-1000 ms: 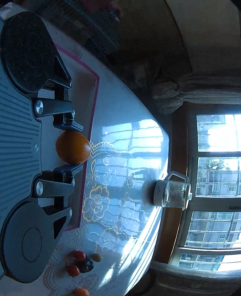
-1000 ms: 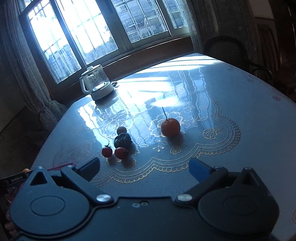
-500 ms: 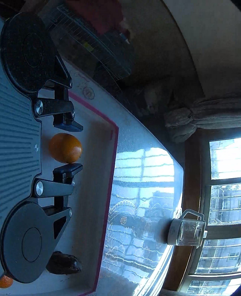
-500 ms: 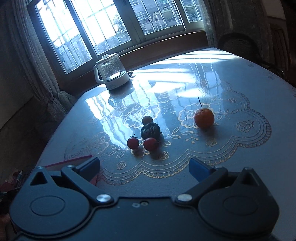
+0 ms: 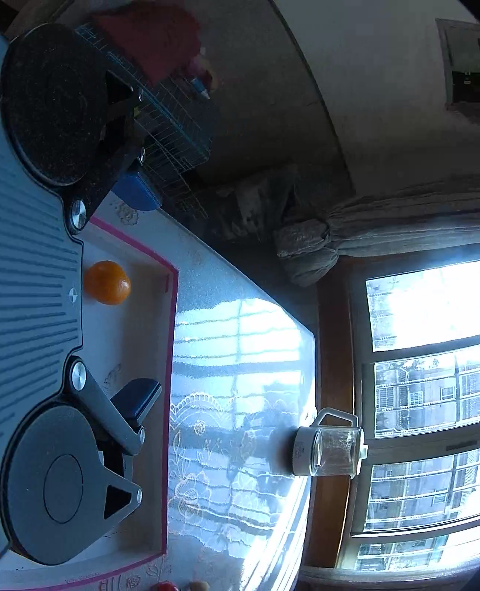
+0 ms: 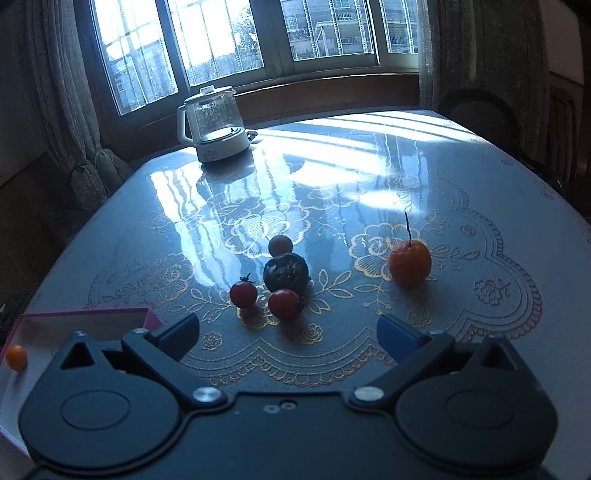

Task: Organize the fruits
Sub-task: 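Move the right gripper to the red cherry tomato and close on it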

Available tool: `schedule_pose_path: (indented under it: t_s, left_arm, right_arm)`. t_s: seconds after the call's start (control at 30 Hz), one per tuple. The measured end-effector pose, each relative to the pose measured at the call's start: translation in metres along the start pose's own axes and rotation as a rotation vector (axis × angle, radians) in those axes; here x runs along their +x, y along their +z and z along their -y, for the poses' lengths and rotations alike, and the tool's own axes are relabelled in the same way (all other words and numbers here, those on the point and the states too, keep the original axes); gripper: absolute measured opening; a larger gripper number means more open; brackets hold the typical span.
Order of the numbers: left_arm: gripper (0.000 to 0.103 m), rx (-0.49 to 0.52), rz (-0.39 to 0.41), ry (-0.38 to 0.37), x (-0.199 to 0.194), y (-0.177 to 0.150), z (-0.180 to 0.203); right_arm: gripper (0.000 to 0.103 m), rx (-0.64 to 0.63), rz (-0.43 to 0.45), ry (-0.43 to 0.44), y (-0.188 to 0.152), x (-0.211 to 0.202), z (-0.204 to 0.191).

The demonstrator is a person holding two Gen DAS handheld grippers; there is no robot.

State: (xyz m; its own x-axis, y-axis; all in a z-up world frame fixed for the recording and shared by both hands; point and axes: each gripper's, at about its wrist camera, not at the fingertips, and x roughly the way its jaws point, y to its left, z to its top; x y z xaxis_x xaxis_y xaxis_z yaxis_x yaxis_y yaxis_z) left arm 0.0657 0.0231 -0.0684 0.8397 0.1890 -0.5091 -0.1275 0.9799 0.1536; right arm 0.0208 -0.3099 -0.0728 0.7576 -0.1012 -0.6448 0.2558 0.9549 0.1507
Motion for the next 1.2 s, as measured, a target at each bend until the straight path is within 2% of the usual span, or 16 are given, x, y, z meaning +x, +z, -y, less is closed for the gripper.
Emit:
schedule_pose_path:
  t_s: [0.13,0.23,0.33,0.4,0.5,0.6,0.77,0.83,1.03,1.2]
  left_arm:
    - [0.097,-0.037,-0.016,-0.019,-0.005,0.006,-0.004]
    - [0.097,-0.047,-0.023,-0.028,-0.006,0.007,-0.007]
    - [0.097,-0.062,-0.042,-0.03,-0.004,0.007,-0.007]
    - [0.097,-0.09,-0.061,-0.038,-0.001,0.006,-0.007]
    - [0.097,-0.1,-0.072,-0.04,0.002,0.007,-0.003]
    - [0.097,-0.096,-0.072,-0.047,0.002,0.006,0.002]
    - [0.097,-0.091,-0.083,-0.042,0.0,0.004,0.004]
    - [0.097,-0.091,-0.088,-0.039,0.0,0.003,0.002]
    - [0.097,-0.107,-0.106,-0.016,0.002,0.001,-0.007]
    - [0.097,-0.123,-0.116,-0.011,0.006,0.0,-0.012]
  right_arm:
    - [0.103,-0.077,0.044,-0.055,0.005,0.013,-0.009]
    - [0.103,-0.18,0.099,-0.204,0.009,0.018,-0.013]
    - [0.103,-0.228,0.114,-0.259,0.013,0.024,-0.002]
    - [0.103,-0.21,0.1,-0.252,0.016,0.027,0.008]
    - [0.103,-0.156,0.089,-0.152,0.013,0.026,0.017]
    - [0.095,-0.158,0.075,-0.074,0.008,0.03,0.01]
    - [0.079,-0.237,0.02,-0.06,0.001,0.051,-0.014]
    - [0.07,-0.239,0.006,-0.048,0.001,0.057,-0.017]
    - [0.052,-0.236,-0.023,-0.044,0.0,0.074,-0.021]
    - [0.05,-0.24,-0.012,-0.036,-0.002,0.077,-0.022]
